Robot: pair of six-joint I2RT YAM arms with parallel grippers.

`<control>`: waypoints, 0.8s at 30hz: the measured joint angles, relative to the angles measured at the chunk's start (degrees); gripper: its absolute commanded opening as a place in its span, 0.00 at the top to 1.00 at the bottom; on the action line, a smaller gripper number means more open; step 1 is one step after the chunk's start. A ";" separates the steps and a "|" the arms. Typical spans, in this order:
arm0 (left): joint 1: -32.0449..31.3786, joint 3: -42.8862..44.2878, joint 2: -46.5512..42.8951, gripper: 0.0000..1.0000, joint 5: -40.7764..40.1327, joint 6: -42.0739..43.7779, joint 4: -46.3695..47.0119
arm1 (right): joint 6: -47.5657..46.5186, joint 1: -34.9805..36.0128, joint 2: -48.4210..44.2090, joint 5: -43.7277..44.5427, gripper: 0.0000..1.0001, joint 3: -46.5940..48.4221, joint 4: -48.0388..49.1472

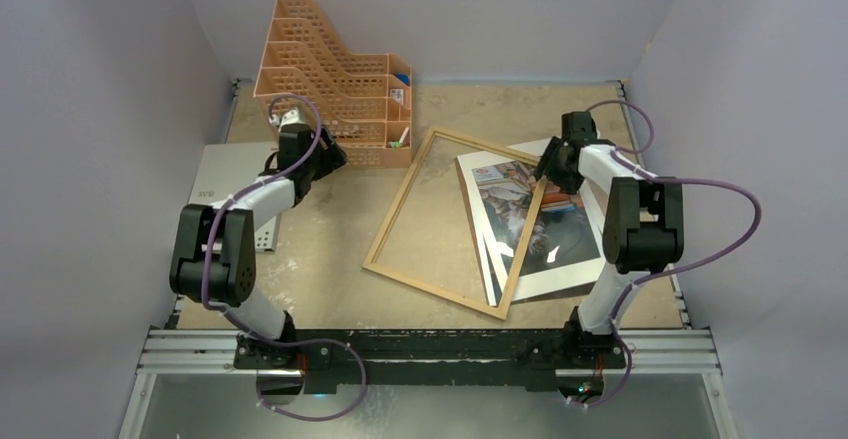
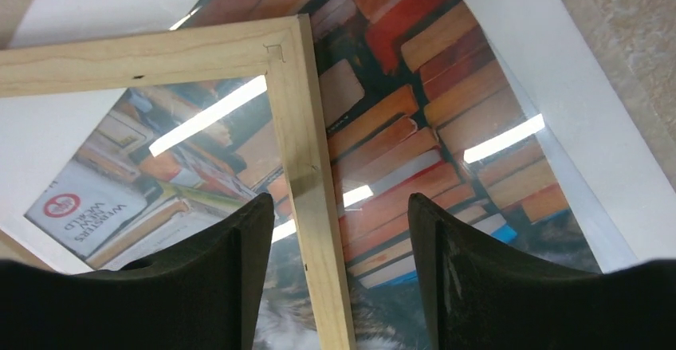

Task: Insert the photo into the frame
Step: Adjust the distractor at the center of the board, then pick up the photo frame item at the center of the board.

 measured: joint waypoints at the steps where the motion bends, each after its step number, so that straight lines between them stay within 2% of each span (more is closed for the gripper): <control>1: 0.13 0.42 0.39 0.30 -0.28 0.04 0.13 | -0.28 0.15 0.26 0.07 0.40 0.00 -0.11; 4: 0.44 1.95 1.77 0.30 -0.79 0.50 0.59 | -1.27 0.76 1.11 -0.24 0.49 -0.02 -0.15; 6: 0.61 3.19 2.95 0.30 -0.90 1.11 0.90 | -1.75 1.01 1.75 -0.66 0.51 -0.02 -0.13; 8: 0.66 3.45 3.17 0.30 -0.87 2.05 1.11 | -1.73 1.09 2.19 -1.33 0.47 0.09 -0.13; 12: 0.90 3.48 2.89 0.28 -0.37 3.82 0.28 | -1.64 0.94 2.19 -0.57 0.32 1.16 -0.44; 17: 1.14 2.40 -1.01 0.27 2.01 5.07 -3.39 | -1.49 -0.87 1.62 1.55 0.28 2.56 -0.50; 24: -0.96 -0.15 -6.25 0.27 5.05 7.17 -6.12 | -1.22 -11.13 0.39 4.57 0.22 2.51 -1.97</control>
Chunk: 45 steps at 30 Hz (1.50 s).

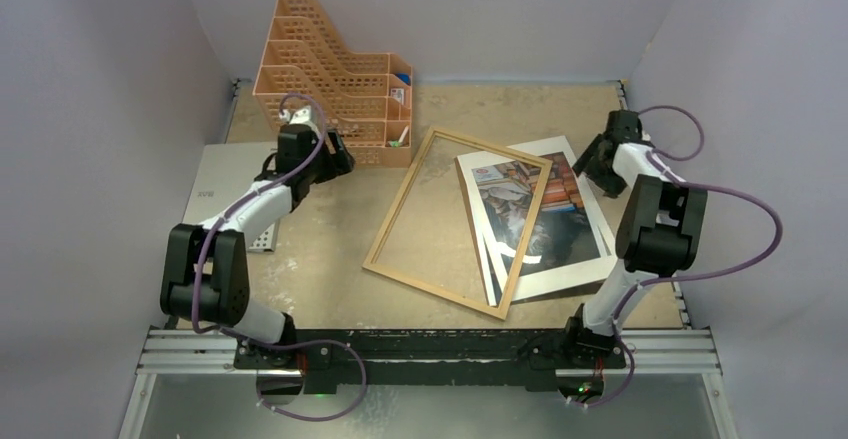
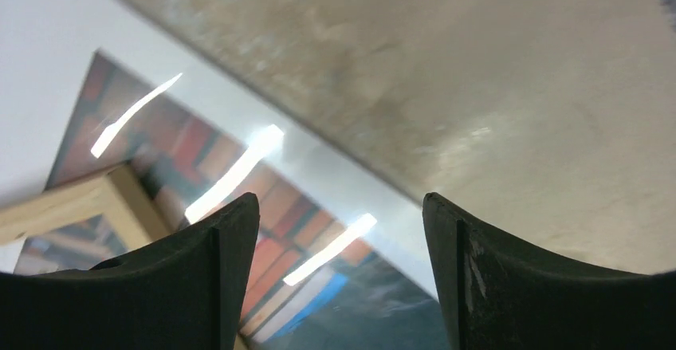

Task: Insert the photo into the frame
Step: Pick up the photo frame item at the center of the board.

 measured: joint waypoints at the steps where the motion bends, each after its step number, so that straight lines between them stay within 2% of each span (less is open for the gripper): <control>1: -0.87 0.00 0.09 0.27 0.85 0.50 -0.11 | -0.17 -1.16 0.00 0.02 0.23 -0.07 -0.13; 8: -11.32 1.51 3.69 0.27 7.85 4.94 -3.87 | -5.05 -7.76 0.00 -4.37 0.26 -2.45 1.62; 16: -17.88 15.45 13.22 0.28 14.75 11.52 -10.01 | -7.67 -8.50 -0.79 -8.24 0.25 -6.67 4.11; 23: -23.10 25.64 19.96 0.28 18.88 12.68 -11.34 | 0.04 -9.70 -6.64 -1.88 0.25 -12.44 2.10; 29: -28.09 31.87 24.35 0.28 21.44 12.79 -12.57 | 9.99 -9.90 -16.92 7.69 0.23 -15.96 -3.10; 35: -29.77 33.27 25.75 0.29 22.91 11.56 -13.29 | 17.64 -10.62 -24.13 10.29 0.09 -23.56 -5.51; 40: -30.53 35.23 27.65 0.29 23.21 9.70 -13.75 | 23.71 -11.30 -26.91 10.93 0.08 -29.99 -7.58; 45: -32.28 36.09 28.55 0.29 23.28 8.26 -13.70 | 26.49 -12.68 -29.57 10.88 0.07 -32.35 -8.33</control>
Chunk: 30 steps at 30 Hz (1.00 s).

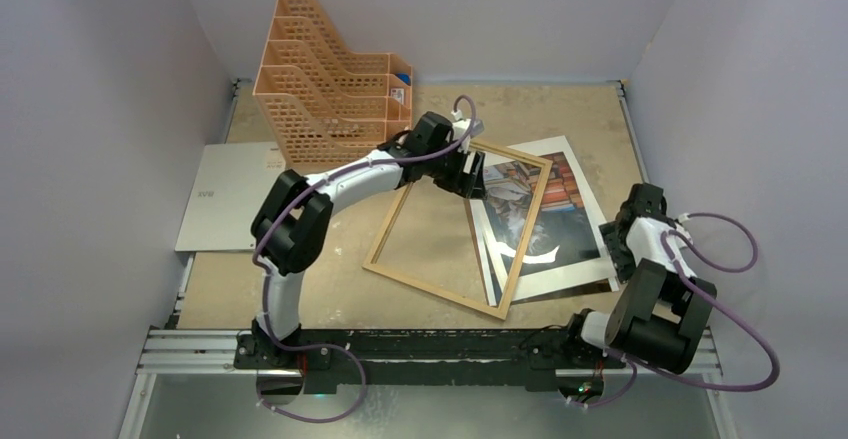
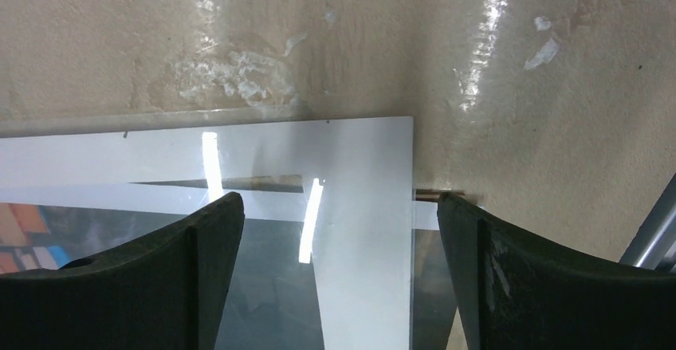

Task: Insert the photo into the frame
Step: Pick up the photo frame item at the center of the board.

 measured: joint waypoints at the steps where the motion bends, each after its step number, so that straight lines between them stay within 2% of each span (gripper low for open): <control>1: -0.26 0.26 0.28 0.29 0.02 -0.42 0.02 | 0.17 -0.52 -0.48 -0.13 0.07 -0.33 0.13; 7: -1.86 2.80 3.10 0.30 0.66 -1.49 -0.35 | -0.59 -6.36 -0.39 -3.28 0.07 -2.51 2.64; 12: -3.74 12.94 8.83 0.32 1.36 -1.33 -2.16 | -4.13 -9.44 0.11 -5.70 0.10 -2.47 5.16; 15: -5.35 16.79 10.86 0.32 2.03 -1.36 -1.46 | -6.86 -10.10 0.11 -7.85 0.14 -2.49 7.48; 21: -7.98 18.32 12.92 0.32 2.95 -1.57 -1.07 | -10.71 -10.60 -1.44 -13.29 0.19 -3.76 12.28; 30: -9.03 22.25 18.75 0.33 2.95 -3.65 -2.40 | -12.83 -10.64 -7.43 -17.51 0.21 -4.96 13.90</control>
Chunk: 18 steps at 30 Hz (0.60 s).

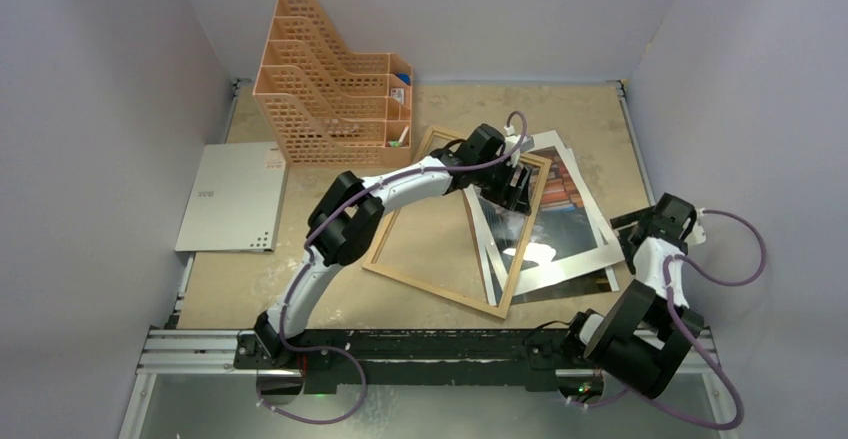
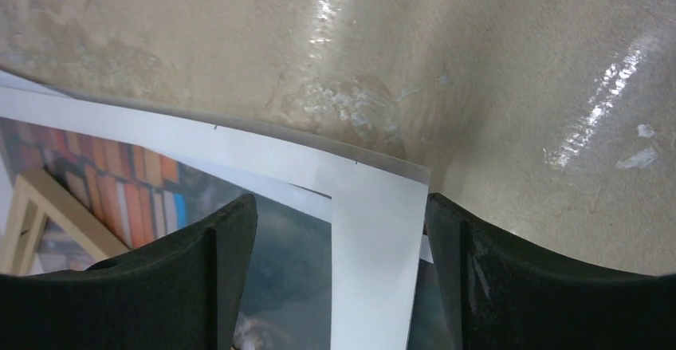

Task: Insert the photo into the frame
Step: Pick up the photo frame item at the center of the board.

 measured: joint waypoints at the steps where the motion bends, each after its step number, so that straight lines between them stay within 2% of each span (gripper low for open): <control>1: 0.00 0.00 0.24 0.33 0.02 -0.33 0.02 | -0.17 0.00 -0.81 -0.52 0.21 -0.17 0.31; 9: -0.20 0.02 1.25 0.33 -1.16 -1.84 0.26 | -1.22 -0.15 -4.39 -5.27 0.22 -1.46 4.26; 18: -0.33 -0.02 1.25 0.34 -13.88 -1.77 -3.30 | -1.70 -0.26 -4.50 -13.14 0.22 -6.51 10.38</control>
